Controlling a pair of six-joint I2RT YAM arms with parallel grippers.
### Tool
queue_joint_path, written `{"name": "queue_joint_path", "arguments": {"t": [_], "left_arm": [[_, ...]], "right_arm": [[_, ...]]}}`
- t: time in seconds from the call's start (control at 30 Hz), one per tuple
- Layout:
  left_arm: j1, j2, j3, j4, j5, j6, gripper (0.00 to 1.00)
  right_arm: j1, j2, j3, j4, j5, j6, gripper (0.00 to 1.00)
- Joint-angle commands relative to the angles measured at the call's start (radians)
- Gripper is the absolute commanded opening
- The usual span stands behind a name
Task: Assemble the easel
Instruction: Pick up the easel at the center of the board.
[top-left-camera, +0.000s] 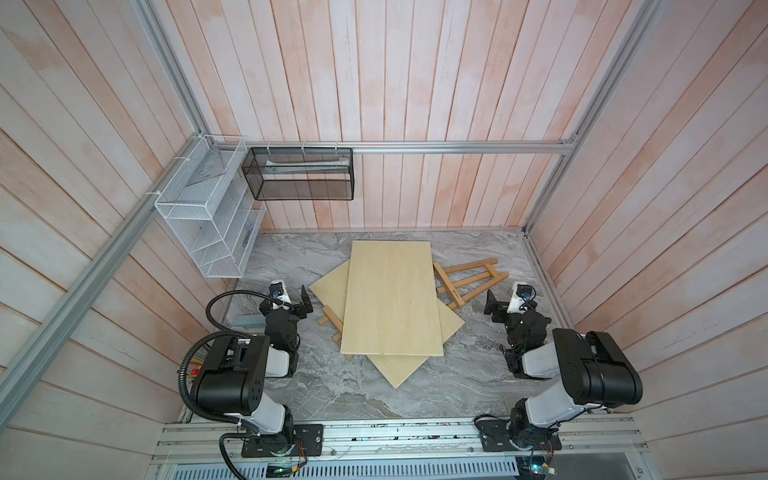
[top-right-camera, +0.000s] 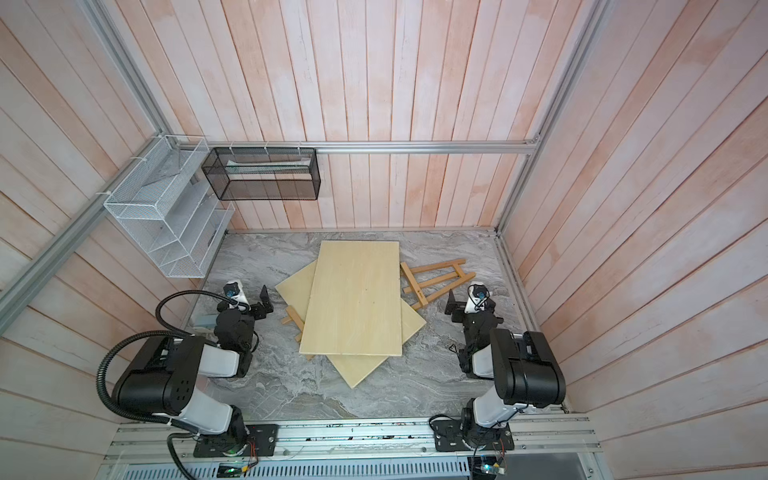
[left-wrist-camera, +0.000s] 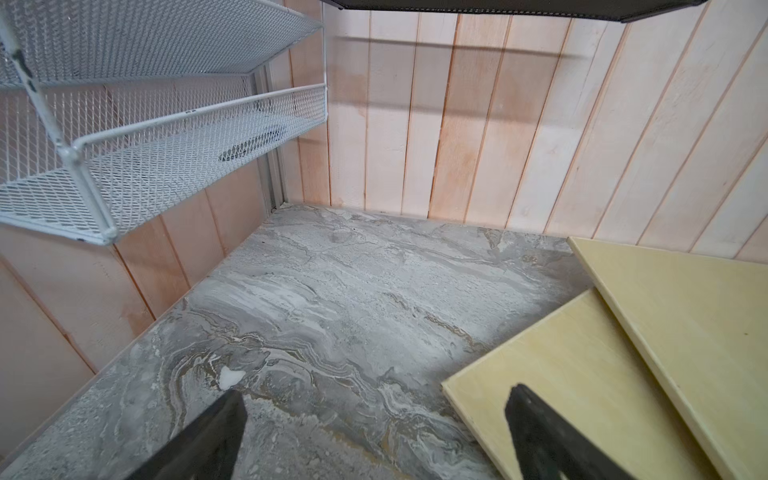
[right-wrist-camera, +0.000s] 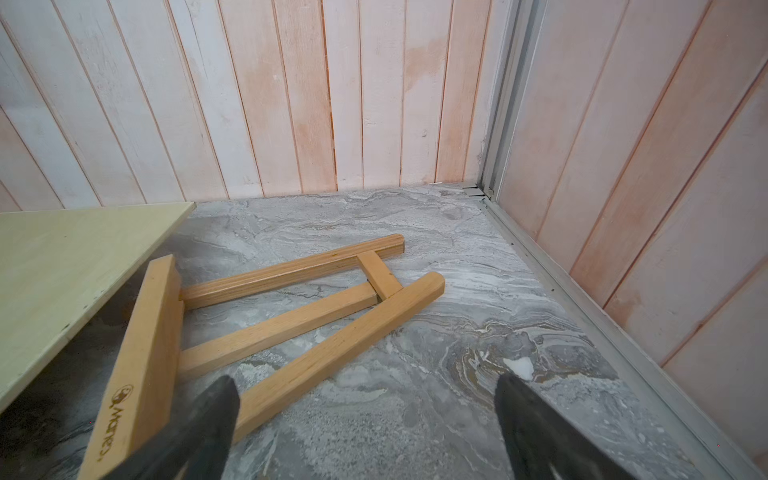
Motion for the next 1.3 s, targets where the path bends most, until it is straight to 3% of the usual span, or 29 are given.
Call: {"name": "queue_joint_path", "arguments": {"t": [0.0,0.23,1.27], "left_arm": [[-0.005,0.006,-0.003,0.027,0.005,0.014,1.0],[-0.004,0.005,-0.003,0.026,0.005,0.014,1.0],[-0.004,0.006,-0.003,0.025,0.004,0.015,1.0]], "right_arm": [[-0.001,-0.013,0.018,-0.007,-0.009,0.0,0.98],[0.038,-0.007,0.01,0.019,0.065,-0.018,0.98],[0.026,-0.008,0.016,0.008,0.073,0.001,0.98]]}}
